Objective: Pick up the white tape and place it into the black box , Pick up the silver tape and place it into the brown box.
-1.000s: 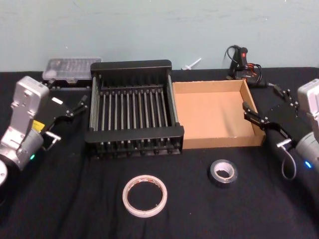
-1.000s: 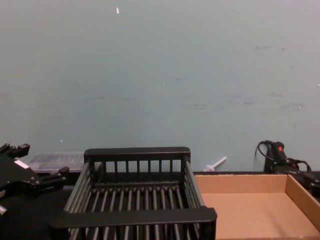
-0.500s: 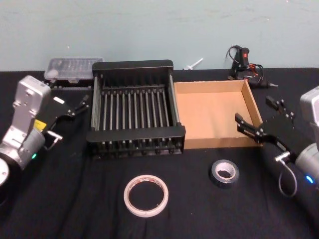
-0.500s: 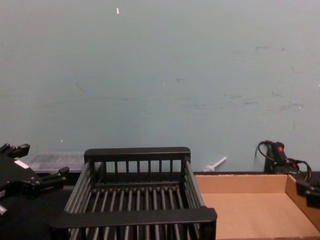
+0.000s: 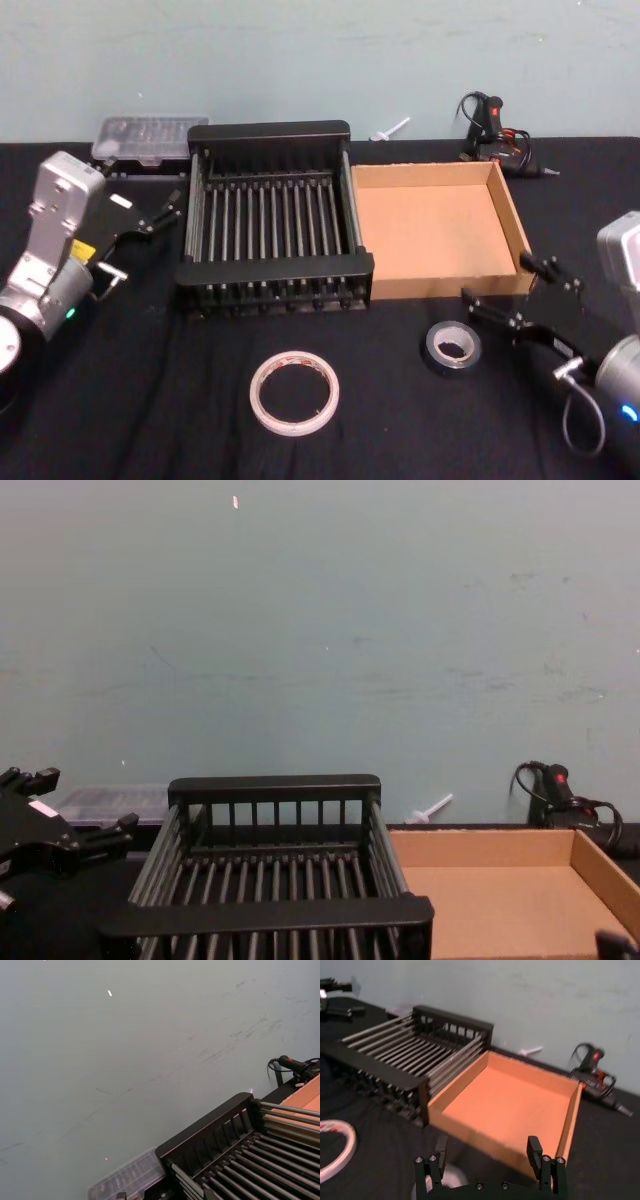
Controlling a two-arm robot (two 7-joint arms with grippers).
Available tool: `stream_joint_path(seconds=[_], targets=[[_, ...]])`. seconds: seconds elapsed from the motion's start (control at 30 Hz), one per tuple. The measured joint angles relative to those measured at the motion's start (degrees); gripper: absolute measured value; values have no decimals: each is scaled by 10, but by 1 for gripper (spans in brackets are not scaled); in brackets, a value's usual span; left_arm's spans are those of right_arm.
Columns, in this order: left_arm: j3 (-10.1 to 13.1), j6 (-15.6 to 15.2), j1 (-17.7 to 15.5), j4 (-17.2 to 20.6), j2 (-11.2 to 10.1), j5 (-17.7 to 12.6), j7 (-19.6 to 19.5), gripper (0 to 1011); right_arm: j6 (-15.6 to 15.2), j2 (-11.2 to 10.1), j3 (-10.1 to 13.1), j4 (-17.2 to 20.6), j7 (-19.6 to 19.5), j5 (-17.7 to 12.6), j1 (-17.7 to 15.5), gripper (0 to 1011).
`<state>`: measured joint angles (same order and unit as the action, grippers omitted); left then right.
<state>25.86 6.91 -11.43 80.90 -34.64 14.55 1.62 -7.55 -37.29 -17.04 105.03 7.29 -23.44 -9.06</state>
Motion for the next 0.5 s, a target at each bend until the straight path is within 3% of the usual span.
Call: stream_joint_path(seconds=[0.2, 0.5], targets=[[0, 0, 0, 0, 0, 0, 0, 1001, -42, -4, 6, 17, 5, -5, -24, 1002], [0, 0, 0, 0, 0, 0, 0, 1001, -82, 2, 10, 18, 7, -1, -32, 1002]])
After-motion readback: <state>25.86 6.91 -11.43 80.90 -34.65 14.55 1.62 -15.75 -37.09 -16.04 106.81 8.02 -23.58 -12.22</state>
